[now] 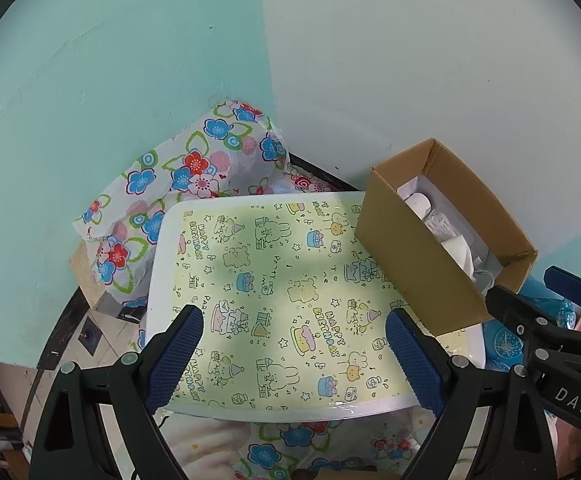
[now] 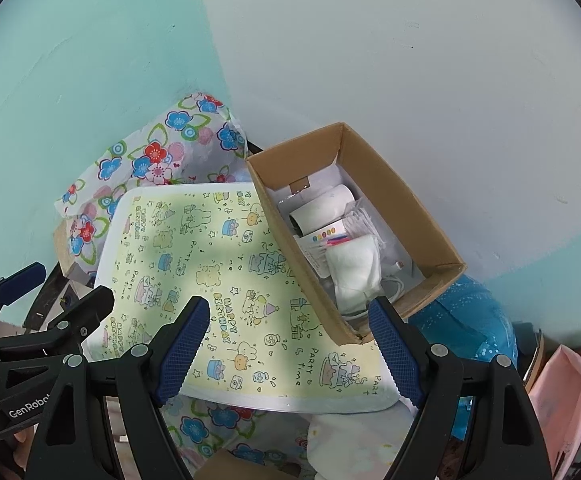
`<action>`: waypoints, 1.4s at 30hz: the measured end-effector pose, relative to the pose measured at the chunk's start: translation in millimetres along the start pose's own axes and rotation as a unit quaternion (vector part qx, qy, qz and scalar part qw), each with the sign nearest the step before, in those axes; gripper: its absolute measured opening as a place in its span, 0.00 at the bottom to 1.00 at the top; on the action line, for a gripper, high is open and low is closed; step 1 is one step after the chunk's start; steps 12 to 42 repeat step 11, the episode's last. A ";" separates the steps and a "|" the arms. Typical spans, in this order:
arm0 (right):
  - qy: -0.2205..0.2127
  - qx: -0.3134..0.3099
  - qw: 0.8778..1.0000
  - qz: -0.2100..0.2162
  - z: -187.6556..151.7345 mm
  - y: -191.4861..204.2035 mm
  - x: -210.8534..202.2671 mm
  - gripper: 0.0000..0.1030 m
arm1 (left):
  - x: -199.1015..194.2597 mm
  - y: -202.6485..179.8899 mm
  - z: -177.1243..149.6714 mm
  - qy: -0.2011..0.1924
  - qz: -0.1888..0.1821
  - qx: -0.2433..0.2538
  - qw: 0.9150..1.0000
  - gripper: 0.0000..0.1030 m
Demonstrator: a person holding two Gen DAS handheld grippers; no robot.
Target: Organize objects
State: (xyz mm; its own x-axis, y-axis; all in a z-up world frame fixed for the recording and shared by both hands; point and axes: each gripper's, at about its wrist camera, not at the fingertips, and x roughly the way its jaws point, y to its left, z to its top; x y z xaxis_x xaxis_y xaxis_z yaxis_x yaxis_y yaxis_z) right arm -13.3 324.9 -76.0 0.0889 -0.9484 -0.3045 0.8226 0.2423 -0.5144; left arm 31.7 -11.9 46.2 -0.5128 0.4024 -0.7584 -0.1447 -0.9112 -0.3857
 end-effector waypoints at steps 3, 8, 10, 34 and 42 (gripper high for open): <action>0.000 -0.002 1.000 0.000 -0.4 2.2 0.4 0.82 | 1.0 2.3 -0.7 0.002 -0.002 -0.003 1.000 0.91; 0.002 -0.007 1.000 -0.001 -1.2 7.7 0.4 0.82 | 3.5 6.9 -2.0 0.006 -0.005 -0.010 1.000 0.91; 0.001 -0.010 1.000 -0.004 -1.4 9.3 0.0 0.82 | 4.3 8.7 -2.5 0.006 -0.005 -0.012 1.000 0.91; 0.001 -0.009 1.000 -0.003 -1.3 9.5 -0.1 0.82 | 4.5 9.4 -2.8 0.006 -0.005 -0.013 1.000 0.91; 0.001 -0.009 1.000 -0.003 -1.3 9.5 -0.1 0.82 | 4.5 9.4 -2.8 0.006 -0.005 -0.013 1.000 0.91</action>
